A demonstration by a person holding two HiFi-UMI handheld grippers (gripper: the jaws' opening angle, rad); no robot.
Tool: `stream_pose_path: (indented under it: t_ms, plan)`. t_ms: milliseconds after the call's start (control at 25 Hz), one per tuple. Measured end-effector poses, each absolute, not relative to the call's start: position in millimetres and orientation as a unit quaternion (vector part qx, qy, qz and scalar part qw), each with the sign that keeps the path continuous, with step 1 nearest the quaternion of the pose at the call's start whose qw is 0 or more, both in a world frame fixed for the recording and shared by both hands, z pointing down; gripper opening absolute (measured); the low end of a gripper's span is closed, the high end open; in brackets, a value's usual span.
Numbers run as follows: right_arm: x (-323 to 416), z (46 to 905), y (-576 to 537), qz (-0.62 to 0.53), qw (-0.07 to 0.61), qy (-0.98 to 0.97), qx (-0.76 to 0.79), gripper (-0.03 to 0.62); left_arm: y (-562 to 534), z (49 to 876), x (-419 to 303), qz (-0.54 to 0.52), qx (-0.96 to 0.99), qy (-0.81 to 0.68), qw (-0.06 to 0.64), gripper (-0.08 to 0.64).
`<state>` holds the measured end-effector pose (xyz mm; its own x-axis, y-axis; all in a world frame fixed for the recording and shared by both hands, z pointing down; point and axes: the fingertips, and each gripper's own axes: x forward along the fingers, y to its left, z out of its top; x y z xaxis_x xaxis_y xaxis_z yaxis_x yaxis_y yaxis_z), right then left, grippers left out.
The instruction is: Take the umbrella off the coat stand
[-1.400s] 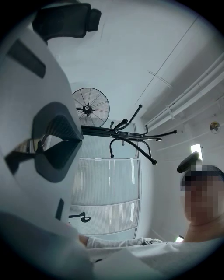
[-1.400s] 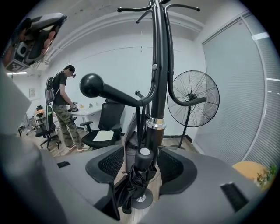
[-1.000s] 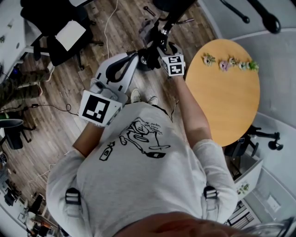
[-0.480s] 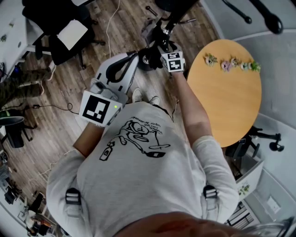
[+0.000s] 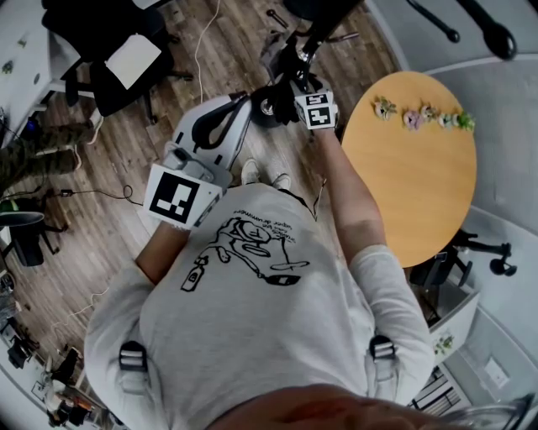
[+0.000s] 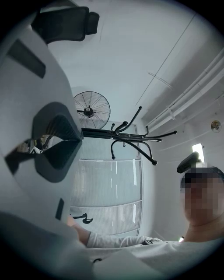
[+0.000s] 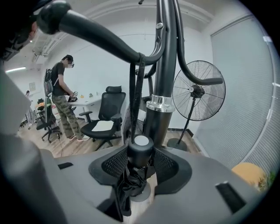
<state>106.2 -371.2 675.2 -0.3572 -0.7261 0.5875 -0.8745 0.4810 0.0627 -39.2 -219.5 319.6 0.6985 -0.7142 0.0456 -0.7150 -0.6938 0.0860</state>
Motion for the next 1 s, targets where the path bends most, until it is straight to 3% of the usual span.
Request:
stream_pose_path:
  t_ms: [240, 280, 320, 360, 600, 720, 1000]
  plan:
    - [111, 668, -365, 0.134, 0.275, -0.813, 0.495, 0.162, -217, 319, -37, 0.003, 0.921, -0.386, 0.047, 0.009]
    - [111, 667, -363, 0.130, 0.275, -0.815, 0.493, 0.136, -217, 319, -36, 0.003, 0.922, -0.385, 0.047, 0.009]
    - [110, 666, -360, 0.124, 0.275, -0.817, 0.491, 0.021, -216, 319, -35, 0.003, 0.922, -0.384, 0.048, 0.009]
    - [109, 664, -358, 0.120, 0.274, -0.819, 0.490, 0.012, -216, 319, -34, 0.003, 0.922, -0.383, 0.048, 0.009]
    - [110, 663, -360, 0.139, 0.262, -0.817, 0.494, 0.025, -214, 319, -32, 0.003, 0.923, -0.382, 0.047, 0.009]
    - [111, 662, -362, 0.148, 0.253, -0.820, 0.491, 0.132, -214, 319, -32, 0.005, 0.922, -0.384, 0.048, 0.009]
    - [105, 661, -370, 0.156, 0.246, -0.826, 0.483, 0.195, -215, 319, -32, 0.007, 0.921, -0.387, 0.047, 0.009]
